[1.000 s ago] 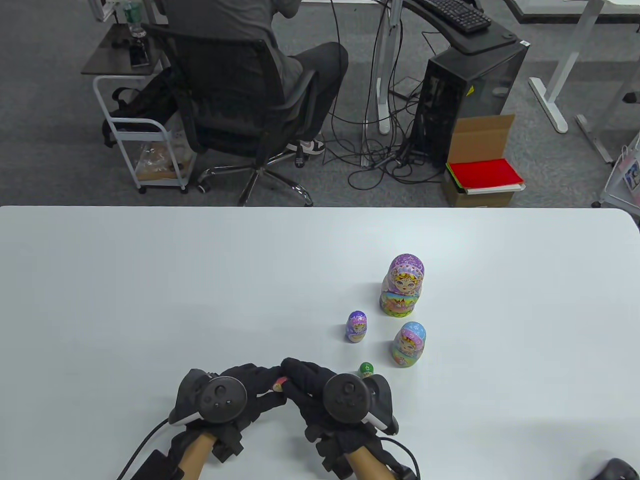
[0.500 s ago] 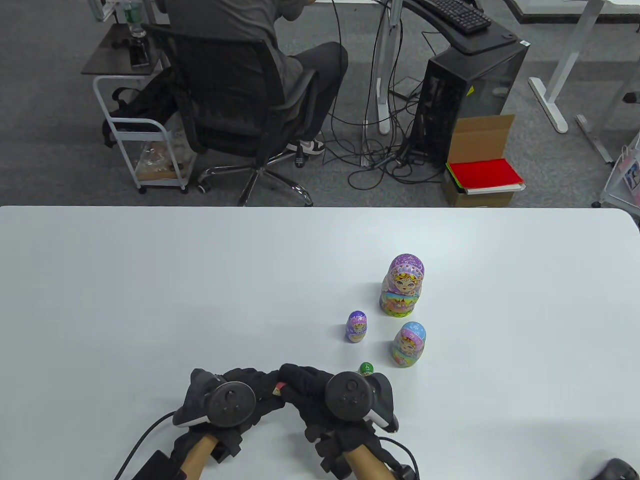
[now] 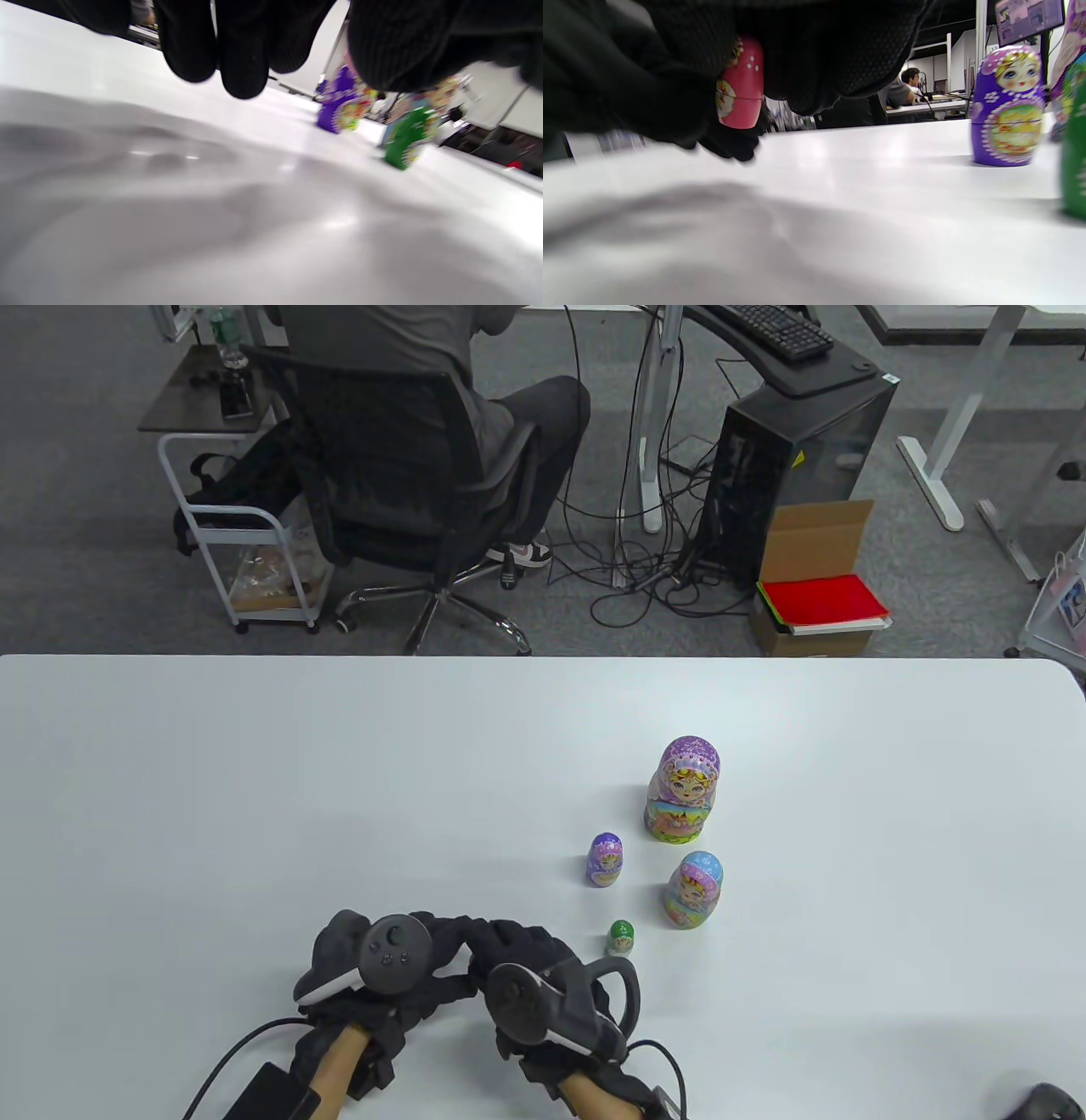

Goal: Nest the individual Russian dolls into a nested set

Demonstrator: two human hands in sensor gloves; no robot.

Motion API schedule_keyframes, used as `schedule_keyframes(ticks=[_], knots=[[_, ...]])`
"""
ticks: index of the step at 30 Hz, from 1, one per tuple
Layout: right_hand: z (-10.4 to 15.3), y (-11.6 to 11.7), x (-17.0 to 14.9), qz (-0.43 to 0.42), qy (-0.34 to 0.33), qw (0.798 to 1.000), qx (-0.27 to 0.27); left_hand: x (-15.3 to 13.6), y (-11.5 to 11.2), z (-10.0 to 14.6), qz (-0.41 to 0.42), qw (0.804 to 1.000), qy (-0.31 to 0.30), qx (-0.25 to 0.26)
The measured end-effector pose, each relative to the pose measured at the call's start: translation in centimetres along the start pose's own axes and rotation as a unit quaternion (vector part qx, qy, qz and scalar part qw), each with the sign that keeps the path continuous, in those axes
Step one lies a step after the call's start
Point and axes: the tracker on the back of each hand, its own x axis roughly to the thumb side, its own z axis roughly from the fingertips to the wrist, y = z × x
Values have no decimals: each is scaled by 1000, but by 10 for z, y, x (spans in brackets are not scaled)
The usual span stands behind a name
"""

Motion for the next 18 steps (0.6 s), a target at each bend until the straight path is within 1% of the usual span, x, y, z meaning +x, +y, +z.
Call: schedule_keyframes(ticks=[2,3,6,8,10,12,16,18], knots=[[-4,8,6,44,4,999,17,-9,2,2,-4,1000,18,14],[-7,12,9,66,4,997,28,-14,4,3,7,999,27,19],[-14,19,15,113,3,992,48,-23,4,4,43,998,35,25],[-17,22,18,132,1,989,60,-24,4,4,44,998,36,28],[-19,27,19,136,1,988,74,-21,4,3,35,998,35,28],[-19,28,17,131,3,989,69,-18,3,2,33,999,31,27],[-18,28,13,115,7,990,80,-14,1,2,28,999,26,25],[-13,21,10,102,3,992,76,-13,1,2,25,999,23,23]])
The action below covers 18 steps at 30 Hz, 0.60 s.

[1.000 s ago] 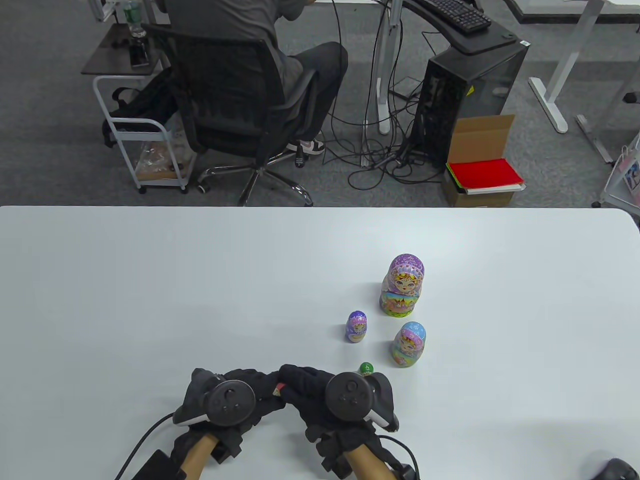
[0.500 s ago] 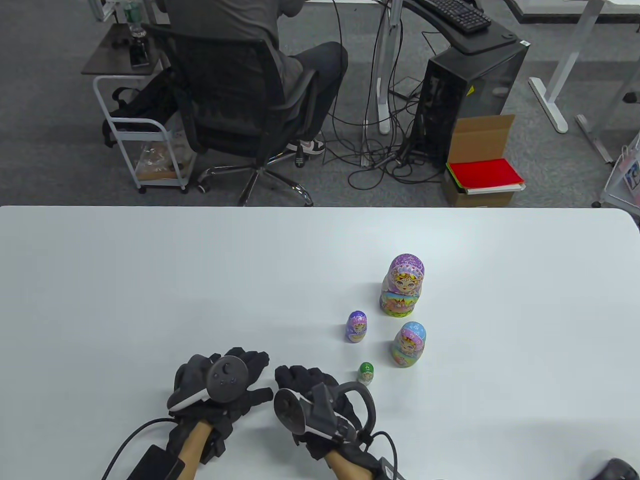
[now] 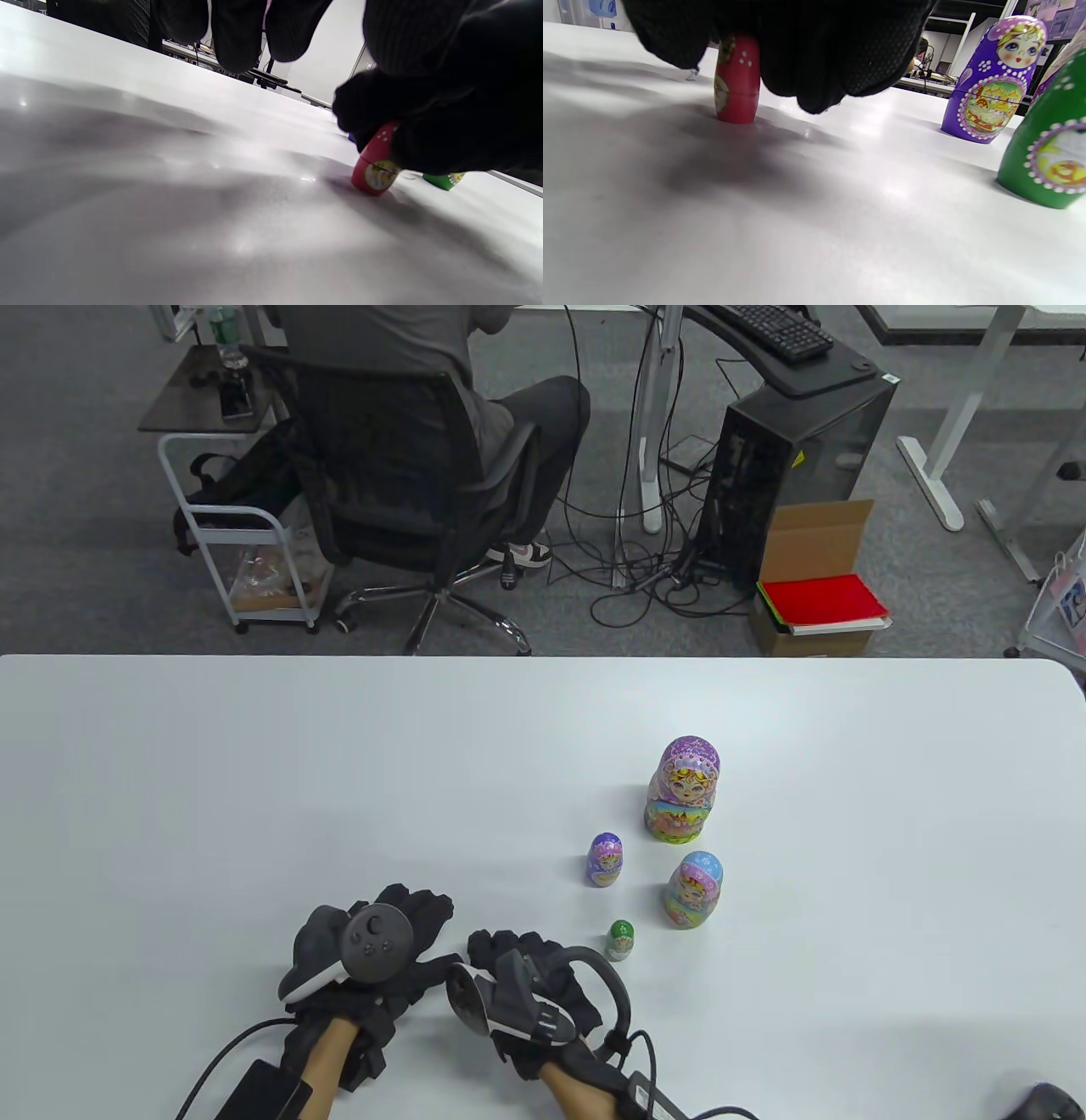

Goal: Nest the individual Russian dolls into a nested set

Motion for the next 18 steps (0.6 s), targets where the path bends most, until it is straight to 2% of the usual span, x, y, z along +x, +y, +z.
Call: schedule_keyframes(ticks=[3,5,8,9,12,18], knots=[[16,-21,-19,-37,12,998,-42,-1,2,2,8,1000,-10,10],[32,-38,-45,-78,46,992,-87,-2,4,4,14,1000,-12,21],[45,-50,-81,-79,100,985,-117,-3,5,5,15,999,-13,28],[47,-50,-89,-70,110,985,-112,-2,5,5,16,999,-14,27],[43,-39,-110,-57,127,989,-55,-1,5,4,15,999,-18,27],[32,-16,-118,-68,133,988,39,3,6,6,20,999,-29,36]])
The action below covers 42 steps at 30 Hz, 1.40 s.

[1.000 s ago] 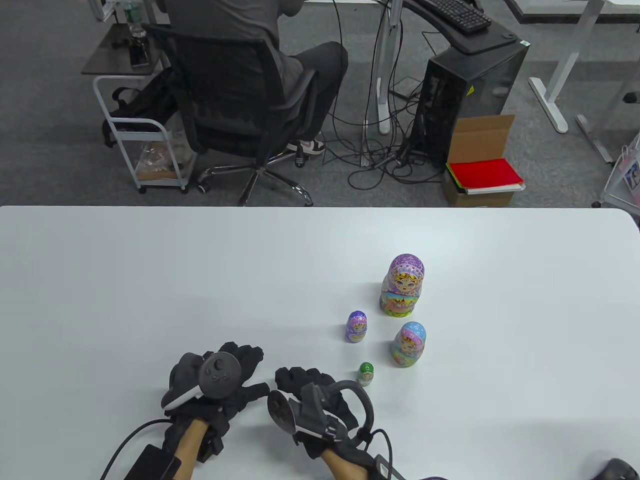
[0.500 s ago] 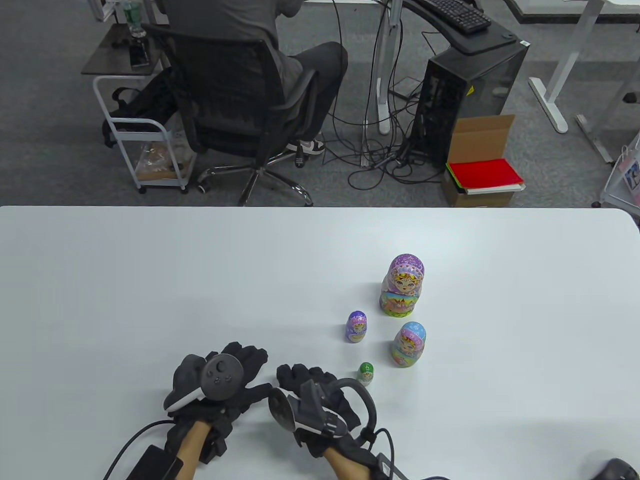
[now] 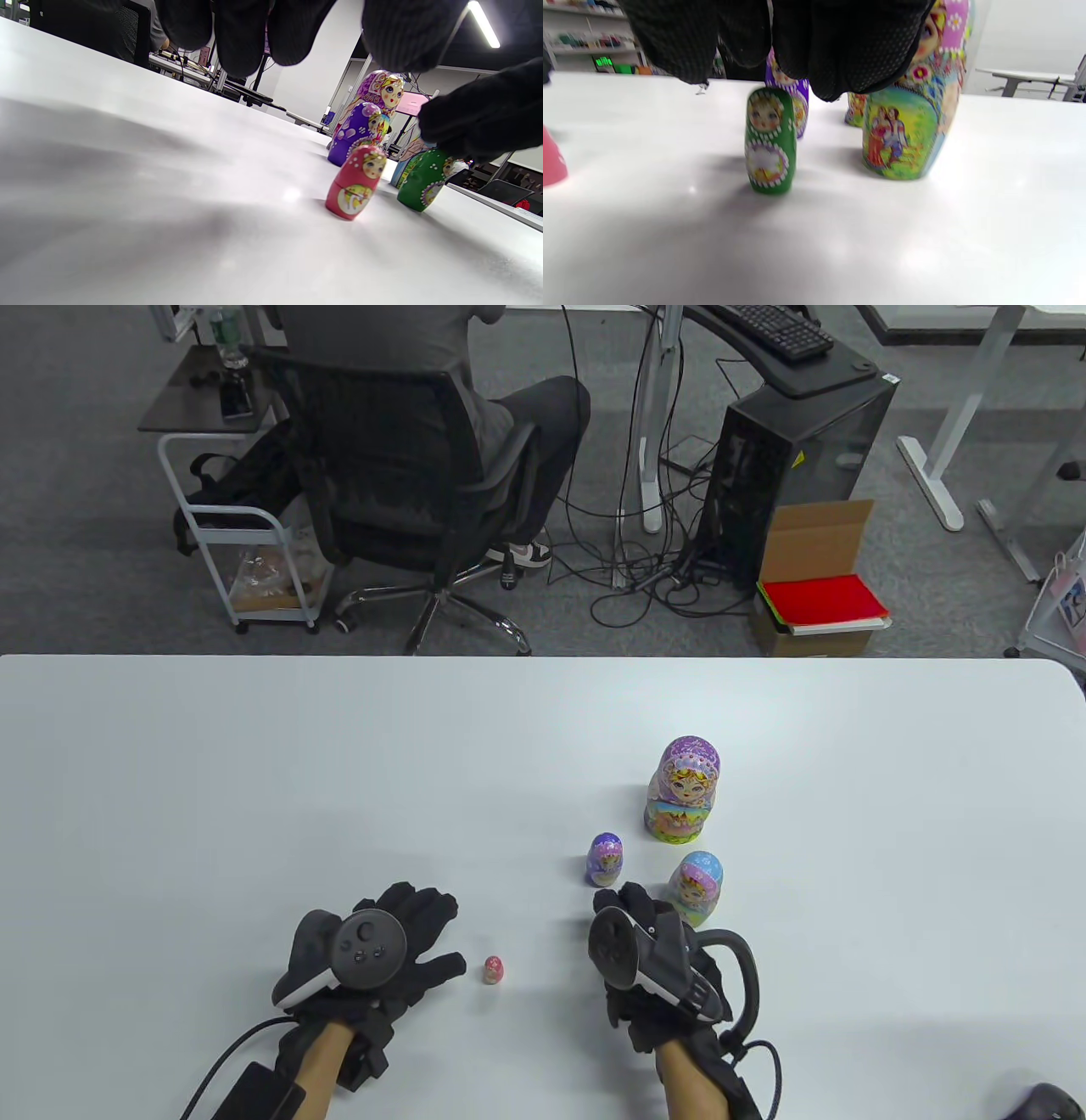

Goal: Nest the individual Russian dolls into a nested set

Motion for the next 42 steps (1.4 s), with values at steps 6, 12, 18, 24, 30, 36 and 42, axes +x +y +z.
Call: schedule_keyframes(ticks=[6,12,18,24,30,36,42], knots=[[-9,11,6,30,0,999,24,0,0,1,4,1000,-2,-2],[-13,19,0,10,1,1000,-9,0,0,1,4,1000,-2,-3],[-7,13,-5,-93,-17,994,-50,4,3,3,3,1000,-12,15],[2,1,3,-260,-80,958,-87,14,4,5,-3,998,-43,50],[8,-1,28,-353,-155,919,-83,31,5,7,4,995,-84,61],[10,2,41,-393,-192,896,-70,36,8,9,48,991,-104,65],[-2,16,41,-438,-217,872,22,36,9,8,60,991,-119,34]])
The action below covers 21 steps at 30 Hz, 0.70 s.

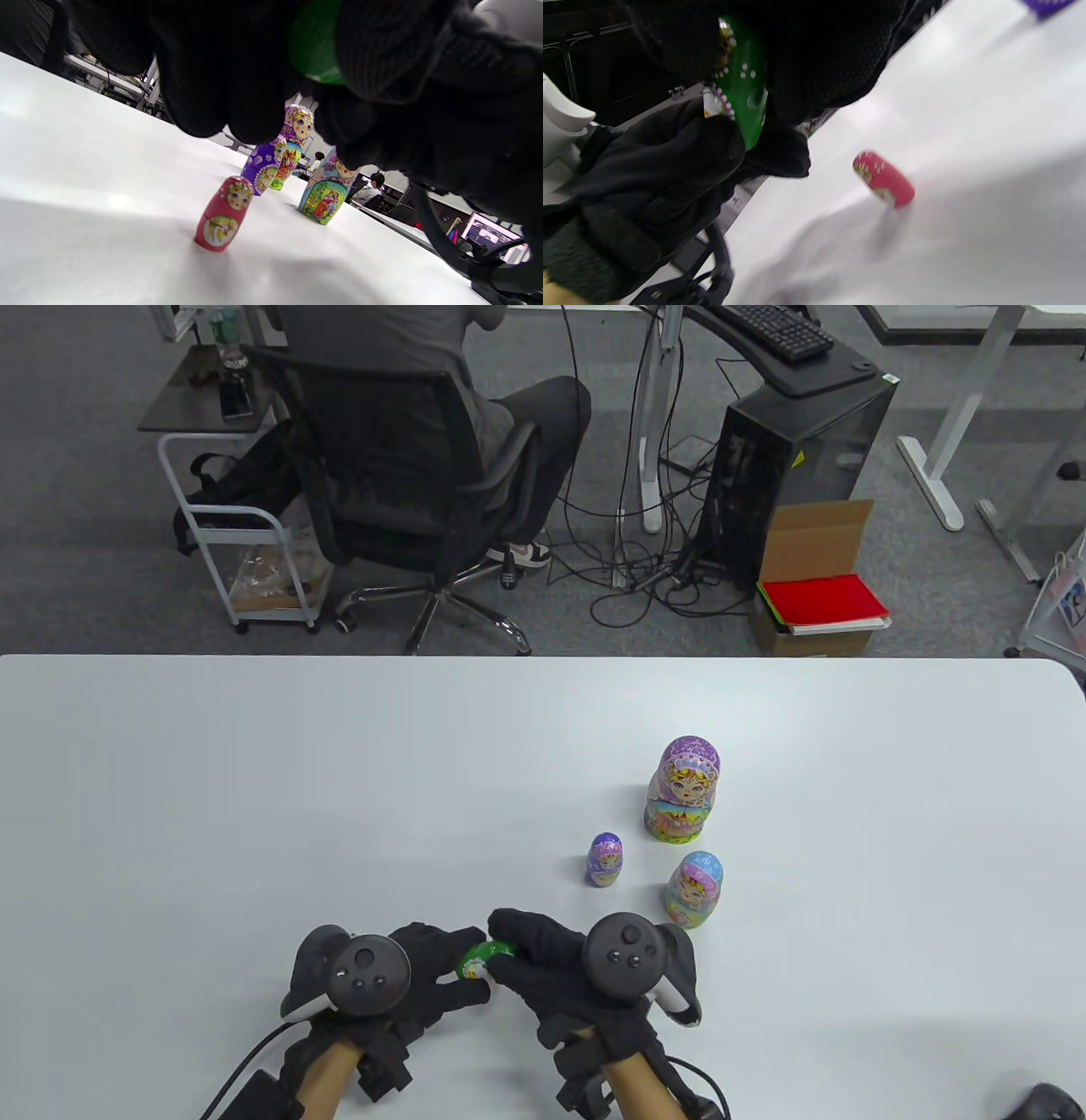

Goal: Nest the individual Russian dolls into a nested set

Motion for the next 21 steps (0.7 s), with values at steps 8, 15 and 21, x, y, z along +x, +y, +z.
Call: schedule_keyframes(ticks=[8,15,21], knots=[[1,-5,-3,-19,-18,1000,-8,3,3,1,4,1000,-7,13],[6,-6,9,117,1,991,-69,-10,1,0,-65,997,39,2],[-1,3,6,408,113,906,8,-34,7,6,-28,996,84,5]])
